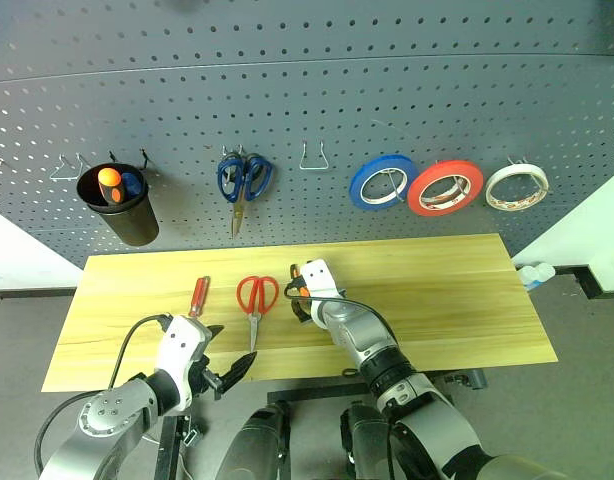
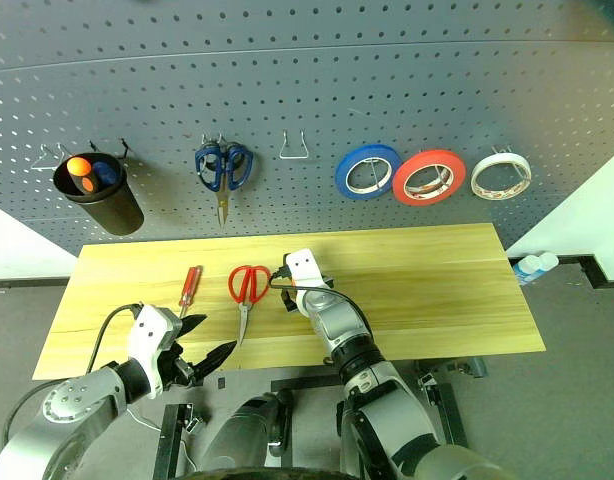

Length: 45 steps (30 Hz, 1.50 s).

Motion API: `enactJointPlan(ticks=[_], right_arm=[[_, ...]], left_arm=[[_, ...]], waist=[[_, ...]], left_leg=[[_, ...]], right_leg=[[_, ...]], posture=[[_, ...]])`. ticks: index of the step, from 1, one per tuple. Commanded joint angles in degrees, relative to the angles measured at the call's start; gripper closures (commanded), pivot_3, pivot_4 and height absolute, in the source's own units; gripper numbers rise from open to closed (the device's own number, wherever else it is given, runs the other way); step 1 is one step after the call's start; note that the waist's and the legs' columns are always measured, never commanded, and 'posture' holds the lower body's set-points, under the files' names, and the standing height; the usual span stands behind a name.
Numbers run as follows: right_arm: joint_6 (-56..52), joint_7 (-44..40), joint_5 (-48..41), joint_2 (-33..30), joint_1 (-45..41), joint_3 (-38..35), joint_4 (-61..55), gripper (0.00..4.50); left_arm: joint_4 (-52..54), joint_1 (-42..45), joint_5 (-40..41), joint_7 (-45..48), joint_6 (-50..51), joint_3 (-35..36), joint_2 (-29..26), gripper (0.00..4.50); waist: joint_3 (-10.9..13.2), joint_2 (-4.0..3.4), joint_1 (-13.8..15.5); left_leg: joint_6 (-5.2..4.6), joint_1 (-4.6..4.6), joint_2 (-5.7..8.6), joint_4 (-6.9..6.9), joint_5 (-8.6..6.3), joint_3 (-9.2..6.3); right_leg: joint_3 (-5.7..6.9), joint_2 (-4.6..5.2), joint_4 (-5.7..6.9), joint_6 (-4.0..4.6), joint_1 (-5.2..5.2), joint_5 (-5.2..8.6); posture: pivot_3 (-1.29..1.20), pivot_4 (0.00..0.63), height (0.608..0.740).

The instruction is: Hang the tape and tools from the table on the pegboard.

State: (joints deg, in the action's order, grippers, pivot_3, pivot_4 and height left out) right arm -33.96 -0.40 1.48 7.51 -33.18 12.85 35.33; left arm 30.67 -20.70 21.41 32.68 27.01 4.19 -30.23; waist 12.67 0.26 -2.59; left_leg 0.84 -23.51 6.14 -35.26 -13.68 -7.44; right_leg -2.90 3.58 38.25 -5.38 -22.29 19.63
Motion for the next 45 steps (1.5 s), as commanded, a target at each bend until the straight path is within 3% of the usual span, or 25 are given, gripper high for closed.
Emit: enactJointPlan(ticks=[1,24,27,33,45], right_arm=[[0.93,-0.63,-0.14,3.96,-2.97,0.09,0.61,0.03],[5.39,-1.51,-0.08,3.51,-7.93,-1.18,7.99,0.03],[5.4,-1.46,-0.12,3.6,-8.22,-1.29,8.15,0.53],[5.7,-1.63,-0.21,3.43,-9.1,-1.72,8.64,2.35],[7.23,-2.09,0.03,2.68,-10.51,-2.37,10.43,2.38]], left_arm=[[2.17,-0.44,0.65,-0.23,-0.3,1.19,0.14,0.0],[2.22,-0.3,0.02,-1.37,-0.7,0.3,0.83,0.0],[1.92,0.06,0.03,-1.32,-0.75,0.38,0.8,0.0],[1.23,1.03,-0.23,-1.37,-0.94,0.2,0.92,0.0],[-0.75,3.51,-0.99,-1.2,-1.56,-0.45,1.49,0.0]], waist=[[0.0,0.0,-0.01],[0.0,0.01,0.02],[0.0,0.01,0.03],[0.0,0.01,0.02],[-0.02,0.04,0.02]], left_leg=[[0.0,0.0,0.0,0.0,0.0,0.0],[0.04,0.0,0.0,0.02,0.02,0.0],[0.04,0.0,0.0,0.02,0.02,0.0],[0.05,0.0,0.0,0.02,0.03,0.0],[0.1,0.0,0.01,0.02,0.06,0.01]], right_leg=[[0.0,0.0,0.0,0.0,0.0,0.0],[0.01,0.0,0.0,0.0,-0.02,0.0],[0.01,0.0,0.0,0.0,-0.02,0.0],[0.01,0.0,0.01,0.0,-0.02,0.0],[0.03,-0.01,0.05,-0.01,-0.04,0.0]], posture=[[0.03,0.266,0.717],[0.04,0.25,0.717],[0.04,0.248,0.717],[0.03,0.24,0.717],[0.03,0.219,0.717]])
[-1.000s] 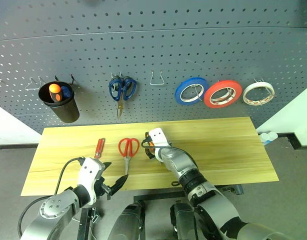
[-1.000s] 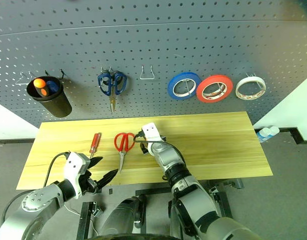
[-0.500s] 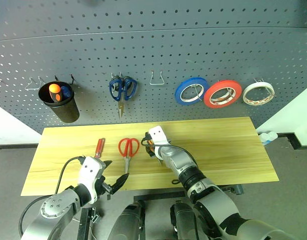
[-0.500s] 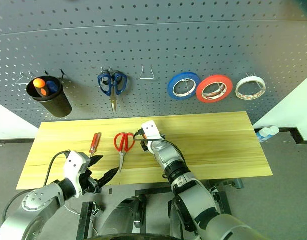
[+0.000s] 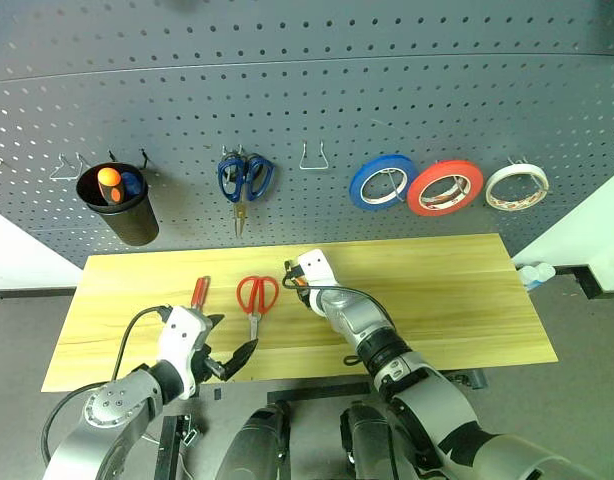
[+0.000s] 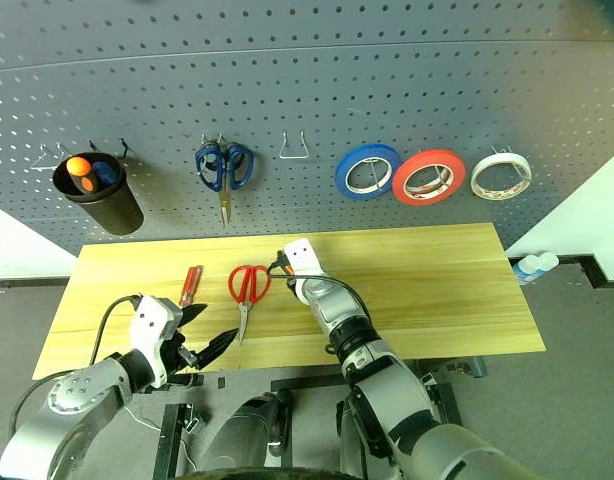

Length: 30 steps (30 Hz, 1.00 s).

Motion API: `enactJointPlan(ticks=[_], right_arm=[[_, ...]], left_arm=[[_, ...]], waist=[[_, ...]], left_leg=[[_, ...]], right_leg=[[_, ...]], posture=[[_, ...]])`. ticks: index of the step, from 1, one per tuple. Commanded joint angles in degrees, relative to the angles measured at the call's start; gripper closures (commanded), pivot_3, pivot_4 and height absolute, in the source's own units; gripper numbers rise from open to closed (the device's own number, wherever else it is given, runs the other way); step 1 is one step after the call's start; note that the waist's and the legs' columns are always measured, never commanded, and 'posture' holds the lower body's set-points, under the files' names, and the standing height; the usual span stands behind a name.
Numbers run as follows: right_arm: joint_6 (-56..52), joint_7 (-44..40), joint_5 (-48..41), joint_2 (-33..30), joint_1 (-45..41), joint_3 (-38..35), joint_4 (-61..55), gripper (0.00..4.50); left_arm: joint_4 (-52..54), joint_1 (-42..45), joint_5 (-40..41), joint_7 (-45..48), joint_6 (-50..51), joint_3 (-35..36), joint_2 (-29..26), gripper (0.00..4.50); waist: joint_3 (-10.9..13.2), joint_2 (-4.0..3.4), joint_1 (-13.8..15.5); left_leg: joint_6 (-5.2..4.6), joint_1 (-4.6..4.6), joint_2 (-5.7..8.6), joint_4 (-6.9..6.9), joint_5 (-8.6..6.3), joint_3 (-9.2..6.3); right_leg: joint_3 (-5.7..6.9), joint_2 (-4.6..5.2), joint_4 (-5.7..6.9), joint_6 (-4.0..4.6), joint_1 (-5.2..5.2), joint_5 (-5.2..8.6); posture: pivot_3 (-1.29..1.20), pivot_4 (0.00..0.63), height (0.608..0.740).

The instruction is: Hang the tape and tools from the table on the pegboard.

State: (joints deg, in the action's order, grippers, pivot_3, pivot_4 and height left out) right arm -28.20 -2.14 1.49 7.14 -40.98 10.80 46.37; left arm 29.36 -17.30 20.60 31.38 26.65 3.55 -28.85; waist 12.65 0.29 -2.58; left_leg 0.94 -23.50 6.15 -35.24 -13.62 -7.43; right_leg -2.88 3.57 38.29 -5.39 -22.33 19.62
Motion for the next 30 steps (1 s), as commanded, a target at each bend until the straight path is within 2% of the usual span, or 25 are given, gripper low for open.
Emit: enactJointPlan(ticks=[1,11,20,30], right_arm=[[1.52,-0.48,0.03,3.0,-2.74,-0.32,-0.73,2.38],[4.13,-5.51,0.04,0.61,-1.0,0.25,-5.88,2.38],[0.44,-12.45,-0.82,-5.44,8.25,0.52,-26.59,2.38],[-3.74,-16.71,-1.49,-10.68,16.09,0.65,-39.99,2.38]], left_arm=[[0.38,0.35,-0.23,0.17,-1.26,0.14,0.16,0.0],[-3.57,4.85,-1.13,1.37,-2.53,-0.85,0.2,0.0],[-7.53,9.11,-1.66,3.46,-3.85,-1.31,-0.2,0.0],[-11.6,13.2,-2.15,5.61,-5.37,-1.72,-0.75,0.0]], waist=[[-0.01,0.01,-0.01],[-0.1,0.16,0.03],[-0.4,0.44,0.23],[-1.34,0.68,0.09]], left_leg=[[0.0,0.0,0.0,0.0,0.0,0.0],[0.38,0.0,0.0,-0.03,0.23,0.01],[0.56,0.0,0.01,-0.11,0.34,0.05],[0.84,0.0,-0.09,-0.27,0.54,0.24]], right_leg=[[0.0,0.0,0.01,0.0,-0.01,0.0],[0.02,-0.01,0.19,0.0,-0.07,0.0],[0.05,0.0,0.42,0.0,-0.16,-0.01],[0.04,-0.04,1.03,0.1,-0.23,-0.07]], posture=[[0.03,0.216,0.717],[0.02,0.174,0.717],[0.01,0.137,0.717],[0.0,0.098,0.717]])
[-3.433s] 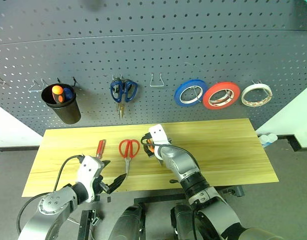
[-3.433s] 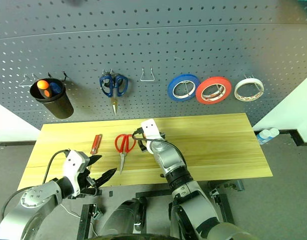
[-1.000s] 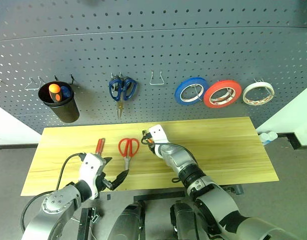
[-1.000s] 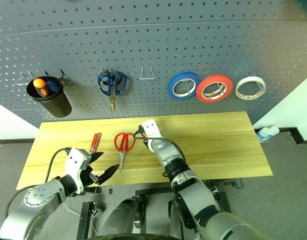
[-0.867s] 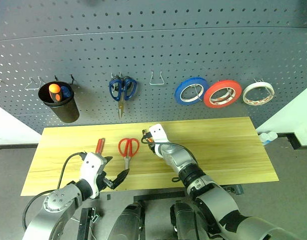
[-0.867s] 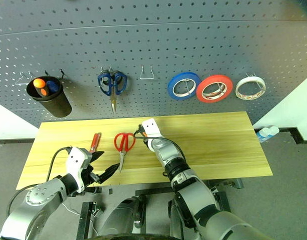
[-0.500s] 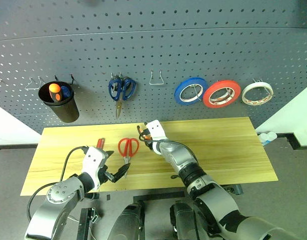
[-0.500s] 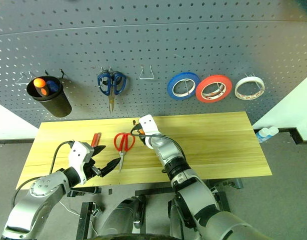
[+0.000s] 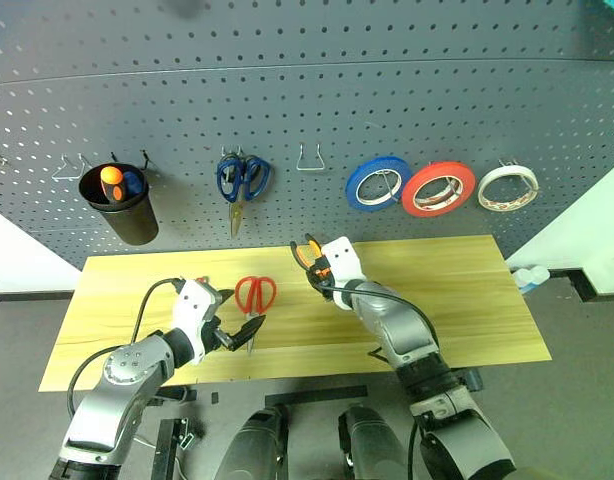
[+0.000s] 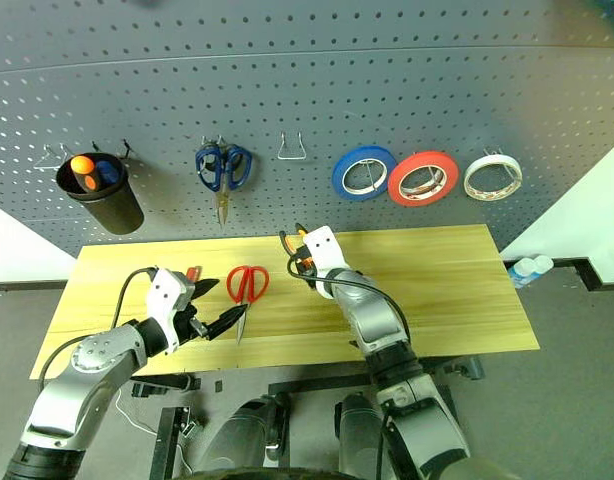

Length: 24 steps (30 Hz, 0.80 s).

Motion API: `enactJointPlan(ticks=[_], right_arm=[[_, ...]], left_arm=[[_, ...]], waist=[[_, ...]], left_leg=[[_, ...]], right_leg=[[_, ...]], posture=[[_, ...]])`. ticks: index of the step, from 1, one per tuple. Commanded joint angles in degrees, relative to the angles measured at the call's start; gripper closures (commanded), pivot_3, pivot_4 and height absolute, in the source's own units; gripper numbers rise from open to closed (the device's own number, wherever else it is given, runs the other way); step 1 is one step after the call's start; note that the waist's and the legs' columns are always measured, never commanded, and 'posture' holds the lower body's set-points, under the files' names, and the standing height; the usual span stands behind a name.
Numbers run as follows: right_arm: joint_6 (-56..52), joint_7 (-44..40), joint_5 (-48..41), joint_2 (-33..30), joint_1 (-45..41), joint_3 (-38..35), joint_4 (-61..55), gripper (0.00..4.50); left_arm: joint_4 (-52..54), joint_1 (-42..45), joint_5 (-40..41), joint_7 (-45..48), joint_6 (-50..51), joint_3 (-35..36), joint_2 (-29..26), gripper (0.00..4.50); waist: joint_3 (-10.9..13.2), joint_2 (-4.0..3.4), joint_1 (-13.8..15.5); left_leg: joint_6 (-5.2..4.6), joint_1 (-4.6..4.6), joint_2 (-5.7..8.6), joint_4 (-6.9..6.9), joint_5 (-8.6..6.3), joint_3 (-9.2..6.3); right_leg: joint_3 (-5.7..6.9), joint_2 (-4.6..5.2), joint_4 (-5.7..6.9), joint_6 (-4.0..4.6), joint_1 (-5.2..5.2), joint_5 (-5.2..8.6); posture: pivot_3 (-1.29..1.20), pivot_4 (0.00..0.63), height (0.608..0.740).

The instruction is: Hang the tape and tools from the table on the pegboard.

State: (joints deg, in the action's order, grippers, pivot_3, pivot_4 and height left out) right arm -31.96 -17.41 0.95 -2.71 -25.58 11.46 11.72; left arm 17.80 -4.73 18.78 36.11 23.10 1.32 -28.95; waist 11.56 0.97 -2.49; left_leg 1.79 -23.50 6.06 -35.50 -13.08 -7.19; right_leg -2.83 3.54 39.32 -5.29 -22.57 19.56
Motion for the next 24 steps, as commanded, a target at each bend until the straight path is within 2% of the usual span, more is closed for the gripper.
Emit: enactJointPlan(ticks=[1,12,24], right_arm=[[-0.13,-1.88,-1.06,-1.27,1.17,-0.04,-6.16,2.38],[3.27,-13.92,-11.67,-7.47,5.9,-5.45,-18.46,2.38],[7.17,-17.24,-19.82,-6.0,6.14,-8.34,-23.03,2.38]], left_arm=[[-0.26,0.83,-0.4,1.06,-1.92,0.52,-0.7,0.0],[-4.11,4.51,-1.08,3.32,-3.42,0.2,-1.01,0.0],[-7.05,6.94,-1.69,4.94,-4.84,-0.54,-0.57,0.0]], waist=[[-0.53,-0.01,0.08],[-2.76,-0.02,0.07],[-5.31,0.02,0.2]], left_leg=[[0.0,0.0,0.0,-0.01,0.0,0.0],[-0.03,0.01,0.0,-0.47,-0.02,-0.04],[-0.28,0.14,0.0,-0.64,-0.16,-0.12]], right_leg=[[0.0,0.0,0.01,0.01,0.0,0.0],[0.04,-0.03,0.16,0.03,0.18,-0.04],[0.1,-0.04,0.25,0.04,0.19,-0.05]], posture=[[0.0,0.098,0.717],[0.0,0.055,0.717],[0.0,0.028,0.717]])
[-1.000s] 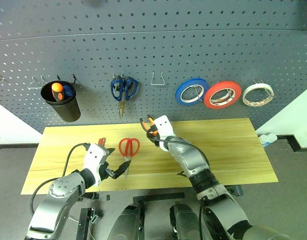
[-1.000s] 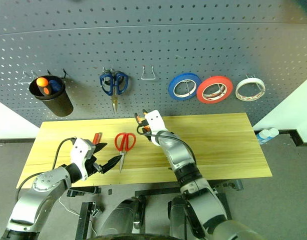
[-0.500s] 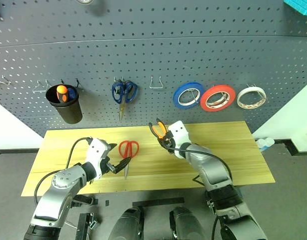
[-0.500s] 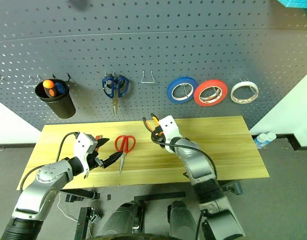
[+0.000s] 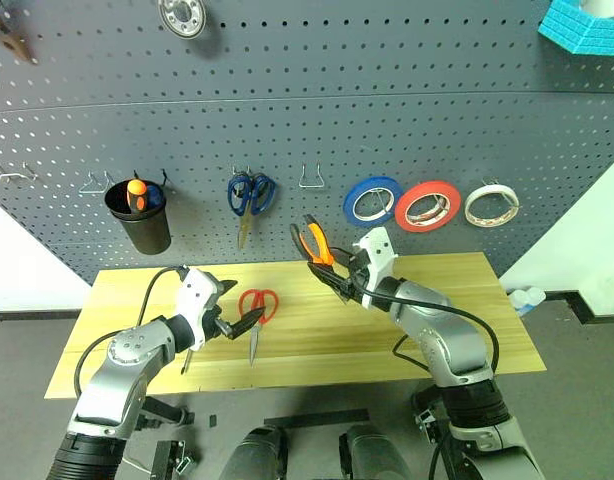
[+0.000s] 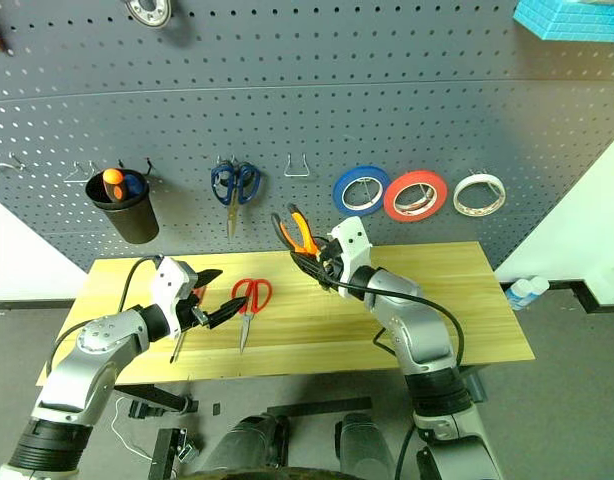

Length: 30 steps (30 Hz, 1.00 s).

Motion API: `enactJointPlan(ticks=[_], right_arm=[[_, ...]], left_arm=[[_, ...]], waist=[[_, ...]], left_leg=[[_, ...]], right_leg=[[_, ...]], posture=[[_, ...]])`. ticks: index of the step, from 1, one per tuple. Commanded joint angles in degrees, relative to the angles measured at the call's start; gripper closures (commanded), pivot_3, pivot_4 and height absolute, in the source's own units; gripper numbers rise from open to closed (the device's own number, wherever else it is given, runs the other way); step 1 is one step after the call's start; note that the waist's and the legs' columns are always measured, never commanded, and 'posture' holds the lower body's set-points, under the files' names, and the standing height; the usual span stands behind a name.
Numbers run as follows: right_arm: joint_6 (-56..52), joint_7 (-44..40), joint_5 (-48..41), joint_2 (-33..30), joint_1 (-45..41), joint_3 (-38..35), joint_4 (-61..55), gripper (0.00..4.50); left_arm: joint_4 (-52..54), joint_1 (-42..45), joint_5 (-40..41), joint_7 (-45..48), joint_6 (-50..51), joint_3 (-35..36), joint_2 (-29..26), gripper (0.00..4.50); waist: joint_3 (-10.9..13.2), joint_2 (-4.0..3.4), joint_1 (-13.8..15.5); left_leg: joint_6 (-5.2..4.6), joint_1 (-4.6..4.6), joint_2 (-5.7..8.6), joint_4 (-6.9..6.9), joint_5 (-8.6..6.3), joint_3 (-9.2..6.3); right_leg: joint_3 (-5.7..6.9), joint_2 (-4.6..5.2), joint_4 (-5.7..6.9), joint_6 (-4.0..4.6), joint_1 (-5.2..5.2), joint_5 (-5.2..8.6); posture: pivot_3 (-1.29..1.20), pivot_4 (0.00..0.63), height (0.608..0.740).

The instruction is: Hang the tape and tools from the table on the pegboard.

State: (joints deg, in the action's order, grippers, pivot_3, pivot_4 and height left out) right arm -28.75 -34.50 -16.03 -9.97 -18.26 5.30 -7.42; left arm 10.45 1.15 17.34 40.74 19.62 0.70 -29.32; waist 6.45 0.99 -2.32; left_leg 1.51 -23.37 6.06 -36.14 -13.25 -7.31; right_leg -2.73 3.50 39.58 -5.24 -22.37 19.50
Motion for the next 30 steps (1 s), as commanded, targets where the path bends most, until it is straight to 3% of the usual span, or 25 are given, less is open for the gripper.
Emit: enactJointPlan(ticks=[1,17,30], right_arm=[[5.96,0.36,-3.0,1.95,-1.77,-2.59,-4.09,2.38],[33.03,12.04,4.53,13.27,-14.8,-2.82,11.22,2.38],[59.96,28.77,15.23,18.72,-27.94,-3.99,36.83,2.38]], left_arm=[[0.15,1.16,-0.26,0.46,-1.42,0.08,-0.2,0.0],[-0.3,1.69,-0.4,1.51,-0.99,0.03,-0.17,0.0],[1.73,0.57,0.05,1.57,0.24,0.48,-0.72,0.0]], waist=[[-0.39,0.02,0.06],[-0.75,-0.03,-0.09],[-0.74,-0.05,-0.03]], left_leg=[[0.0,0.0,0.0,0.0,0.0,-0.01],[0.0,0.19,0.02,-0.12,0.1,-0.02],[0.08,0.35,0.0,-0.06,0.17,-0.03]], right_leg=[[0.01,0.0,0.0,0.0,0.0,0.0],[-0.02,-0.03,0.48,0.08,-0.01,-0.03],[-0.06,-0.12,0.58,0.13,0.04,-0.06]], posture=[[0.0,0.027,0.717],[0.02,0.039,0.717],[0.05,0.064,0.717]])
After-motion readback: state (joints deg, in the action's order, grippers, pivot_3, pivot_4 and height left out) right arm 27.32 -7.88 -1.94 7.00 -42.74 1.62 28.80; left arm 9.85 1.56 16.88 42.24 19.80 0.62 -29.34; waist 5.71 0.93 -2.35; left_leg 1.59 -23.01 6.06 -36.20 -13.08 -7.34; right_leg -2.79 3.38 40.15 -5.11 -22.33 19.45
